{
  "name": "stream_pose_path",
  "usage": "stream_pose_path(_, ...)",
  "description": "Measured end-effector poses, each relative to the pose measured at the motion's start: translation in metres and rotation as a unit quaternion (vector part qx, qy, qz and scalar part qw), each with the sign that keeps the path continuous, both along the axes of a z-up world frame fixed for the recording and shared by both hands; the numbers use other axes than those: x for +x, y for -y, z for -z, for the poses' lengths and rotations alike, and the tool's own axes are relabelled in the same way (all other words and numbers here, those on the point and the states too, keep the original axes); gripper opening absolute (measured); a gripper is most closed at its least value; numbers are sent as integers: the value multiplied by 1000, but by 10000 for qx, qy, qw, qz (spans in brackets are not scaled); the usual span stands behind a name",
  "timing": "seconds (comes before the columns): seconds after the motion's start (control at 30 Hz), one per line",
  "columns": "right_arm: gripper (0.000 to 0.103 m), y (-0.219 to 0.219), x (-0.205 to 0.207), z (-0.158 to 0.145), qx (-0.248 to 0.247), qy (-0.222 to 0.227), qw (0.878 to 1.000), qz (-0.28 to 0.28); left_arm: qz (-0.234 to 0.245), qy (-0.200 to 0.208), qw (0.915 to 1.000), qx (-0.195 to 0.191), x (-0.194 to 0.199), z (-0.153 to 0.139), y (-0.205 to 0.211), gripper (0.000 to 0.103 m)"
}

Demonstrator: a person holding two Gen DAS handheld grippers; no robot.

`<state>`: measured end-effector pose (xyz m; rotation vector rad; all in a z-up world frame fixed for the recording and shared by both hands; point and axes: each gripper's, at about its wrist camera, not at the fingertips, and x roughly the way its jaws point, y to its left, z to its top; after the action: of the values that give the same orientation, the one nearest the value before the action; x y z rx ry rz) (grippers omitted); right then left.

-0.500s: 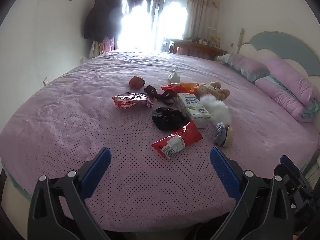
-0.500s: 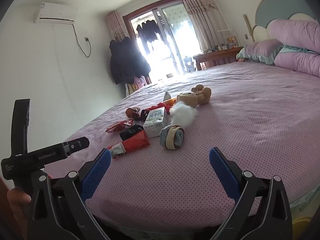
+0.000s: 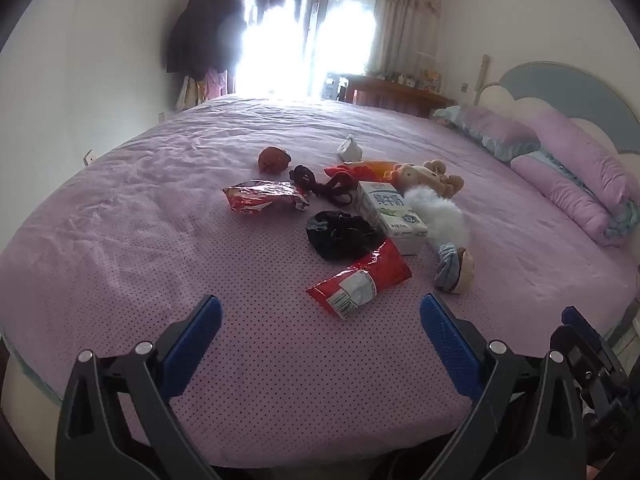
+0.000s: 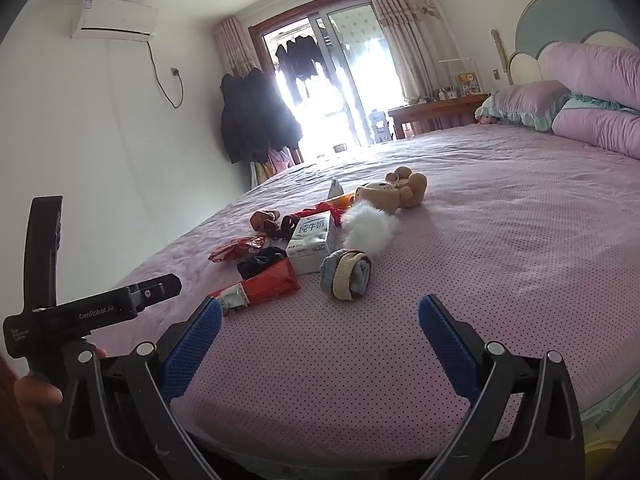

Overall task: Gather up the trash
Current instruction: 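Move both tools toward the items scattered on the pink bed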

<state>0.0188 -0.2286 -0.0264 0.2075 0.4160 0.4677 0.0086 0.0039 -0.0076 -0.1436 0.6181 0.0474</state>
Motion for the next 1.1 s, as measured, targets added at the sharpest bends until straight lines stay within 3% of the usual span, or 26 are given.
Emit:
stream_pose_path(0.73, 95, 0, -7, -2, -124, 4, 9999, -61, -18, 5, 10000, -96, -1, 1, -6, 99)
stream_pose_path(1.1, 95, -2, -6, 0, -196, -18, 9998, -46, -134, -177, 9989, -416, 7, 5, -14, 99)
